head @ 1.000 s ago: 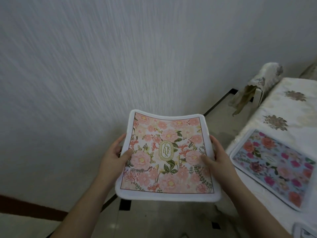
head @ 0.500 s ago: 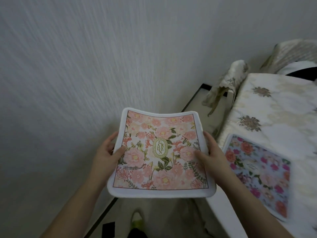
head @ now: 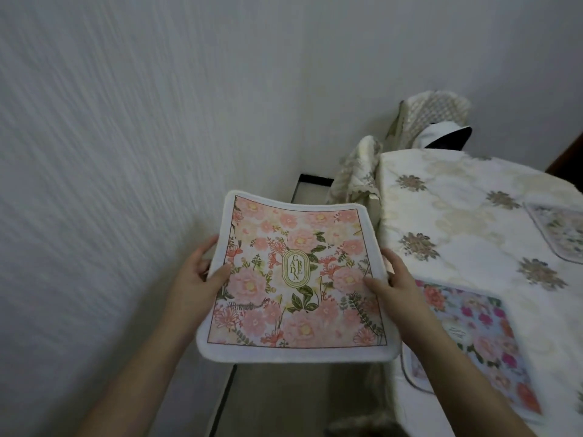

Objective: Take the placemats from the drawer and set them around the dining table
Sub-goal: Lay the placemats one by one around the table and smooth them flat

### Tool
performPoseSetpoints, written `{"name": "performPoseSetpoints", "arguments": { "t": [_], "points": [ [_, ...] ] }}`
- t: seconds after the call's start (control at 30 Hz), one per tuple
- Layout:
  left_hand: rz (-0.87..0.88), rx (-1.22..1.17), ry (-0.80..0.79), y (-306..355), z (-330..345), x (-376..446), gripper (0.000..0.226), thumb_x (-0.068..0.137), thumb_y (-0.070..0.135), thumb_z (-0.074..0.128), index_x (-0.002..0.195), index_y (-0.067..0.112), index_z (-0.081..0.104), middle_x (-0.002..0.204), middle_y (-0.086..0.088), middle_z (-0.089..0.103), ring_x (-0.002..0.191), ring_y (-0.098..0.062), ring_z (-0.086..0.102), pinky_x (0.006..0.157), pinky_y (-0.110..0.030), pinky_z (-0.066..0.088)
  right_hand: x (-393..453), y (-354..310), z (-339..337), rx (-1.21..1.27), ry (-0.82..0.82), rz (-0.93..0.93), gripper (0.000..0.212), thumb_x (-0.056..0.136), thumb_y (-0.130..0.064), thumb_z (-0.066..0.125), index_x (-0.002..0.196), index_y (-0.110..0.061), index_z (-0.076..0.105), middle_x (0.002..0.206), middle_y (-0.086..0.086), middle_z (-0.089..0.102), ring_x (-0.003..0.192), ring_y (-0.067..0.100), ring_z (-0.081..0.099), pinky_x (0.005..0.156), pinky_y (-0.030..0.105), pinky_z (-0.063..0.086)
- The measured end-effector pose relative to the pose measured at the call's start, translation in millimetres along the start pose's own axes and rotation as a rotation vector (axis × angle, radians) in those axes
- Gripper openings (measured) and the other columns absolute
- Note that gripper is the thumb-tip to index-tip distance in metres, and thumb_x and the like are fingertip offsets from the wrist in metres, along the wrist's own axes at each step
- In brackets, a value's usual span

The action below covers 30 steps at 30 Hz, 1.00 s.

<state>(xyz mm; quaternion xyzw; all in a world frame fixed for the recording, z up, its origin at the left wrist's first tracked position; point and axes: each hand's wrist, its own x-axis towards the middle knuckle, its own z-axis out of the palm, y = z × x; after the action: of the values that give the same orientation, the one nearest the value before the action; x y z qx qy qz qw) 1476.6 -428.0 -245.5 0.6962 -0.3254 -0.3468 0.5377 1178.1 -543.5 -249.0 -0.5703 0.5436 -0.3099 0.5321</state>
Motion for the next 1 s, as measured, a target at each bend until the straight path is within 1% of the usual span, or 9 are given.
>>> {"name": "performPoseSetpoints", "arguments": {
  "t": [0.07, 0.17, 0.23, 0.37, 0.5, 0.6, 0.7, 0.87, 1.0],
  "points": [
    [-0.001, -0.013, -0.031, 9, 4, 19, 0.052, 0.092, 0.018, 0.066, 0.136, 0.041, 0.049, 0.101, 0.003, 0.075, 0.082, -0.023, 0.075, 0.071, -0.053, 0.060, 9, -9, -3, 0.032, 0.018, 0.019, 0.058, 0.095, -0.010, 0.058, 0.140, -0.042, 0.040, 0.114, 0.005, 0.066, 0.089, 0.024, 0.073, 0.075, 0.048, 0.061],
    [0.009, 0.017, -0.073, 20, 15, 48, 0.052, 0.092, 0.018, 0.066, 0.136, 0.040, 0.050, 0.097, 0.005, 0.075, 0.080, -0.021, 0.075, 0.070, -0.053, 0.060, 22, -22, -10, 0.086, 0.021, 0.049, 0.055, 0.096, -0.006, 0.055, 0.134, -0.044, 0.044, 0.108, 0.007, 0.068, 0.080, 0.023, 0.074, 0.064, 0.040, 0.061],
    [0.010, 0.013, -0.101, 31, 24, 68, 0.050, 0.092, 0.016, 0.066, 0.135, 0.038, 0.051, 0.096, 0.004, 0.075, 0.079, -0.021, 0.075, 0.069, -0.052, 0.060, 35, -30, -16, 0.127, 0.026, 0.077, 0.055, 0.096, -0.005, 0.054, 0.132, -0.045, 0.045, 0.106, 0.009, 0.069, 0.078, 0.027, 0.074, 0.061, 0.040, 0.061],
    [0.007, -0.022, -0.148, 54, 46, 111, 0.047, 0.093, 0.013, 0.064, 0.133, 0.036, 0.053, 0.097, -0.001, 0.075, 0.079, -0.025, 0.075, 0.066, -0.052, 0.061, 73, -43, -29, 0.164, 0.067, 0.096, 0.055, 0.096, -0.008, 0.056, 0.134, -0.046, 0.045, 0.107, 0.013, 0.069, 0.081, 0.033, 0.074, 0.069, 0.051, 0.061],
    [0.021, -0.025, -0.179, 76, 76, 164, 0.047, 0.093, 0.011, 0.063, 0.129, 0.039, 0.054, 0.094, 0.000, 0.076, 0.078, -0.026, 0.075, 0.066, -0.052, 0.060, 122, -54, -46, 0.211, 0.080, 0.069, 0.054, 0.096, -0.005, 0.054, 0.136, -0.040, 0.046, 0.106, 0.011, 0.071, 0.083, 0.034, 0.074, 0.071, 0.052, 0.060],
    [0.016, -0.037, -0.194, 94, 99, 204, 0.046, 0.093, 0.009, 0.063, 0.128, 0.039, 0.054, 0.097, -0.004, 0.076, 0.080, -0.028, 0.075, 0.069, -0.055, 0.060, 162, -63, -58, 0.236, 0.093, 0.065, 0.052, 0.097, -0.005, 0.053, 0.135, -0.040, 0.047, 0.106, 0.013, 0.071, 0.084, 0.035, 0.073, 0.073, 0.055, 0.059],
    [0.027, -0.017, -0.199, 116, 121, 238, 0.045, 0.093, 0.010, 0.063, 0.129, 0.036, 0.055, 0.097, -0.002, 0.076, 0.081, -0.028, 0.075, 0.070, -0.054, 0.060, 200, -75, -73, 0.245, 0.087, 0.062, 0.053, 0.098, -0.006, 0.052, 0.137, -0.040, 0.045, 0.108, 0.013, 0.071, 0.085, 0.035, 0.073, 0.073, 0.055, 0.059],
    [0.061, -0.033, -0.224, 157, 155, 291, 0.045, 0.094, 0.010, 0.062, 0.133, 0.031, 0.054, 0.099, -0.003, 0.076, 0.084, -0.030, 0.075, 0.074, -0.056, 0.059, 254, -107, -104, 0.273, 0.094, 0.028, 0.053, 0.098, -0.006, 0.052, 0.138, -0.040, 0.045, 0.107, 0.013, 0.071, 0.083, 0.035, 0.074, 0.072, 0.053, 0.060],
    [0.085, -0.034, -0.258, 184, 181, 331, 0.044, 0.094, 0.009, 0.061, 0.132, 0.030, 0.055, 0.099, -0.005, 0.076, 0.085, -0.031, 0.074, 0.075, -0.055, 0.058, 286, -127, -123, 0.296, 0.128, -0.005, 0.051, 0.098, -0.005, 0.052, 0.138, -0.036, 0.045, 0.105, 0.011, 0.071, 0.082, 0.034, 0.074, 0.069, 0.049, 0.060]
  ]
}}
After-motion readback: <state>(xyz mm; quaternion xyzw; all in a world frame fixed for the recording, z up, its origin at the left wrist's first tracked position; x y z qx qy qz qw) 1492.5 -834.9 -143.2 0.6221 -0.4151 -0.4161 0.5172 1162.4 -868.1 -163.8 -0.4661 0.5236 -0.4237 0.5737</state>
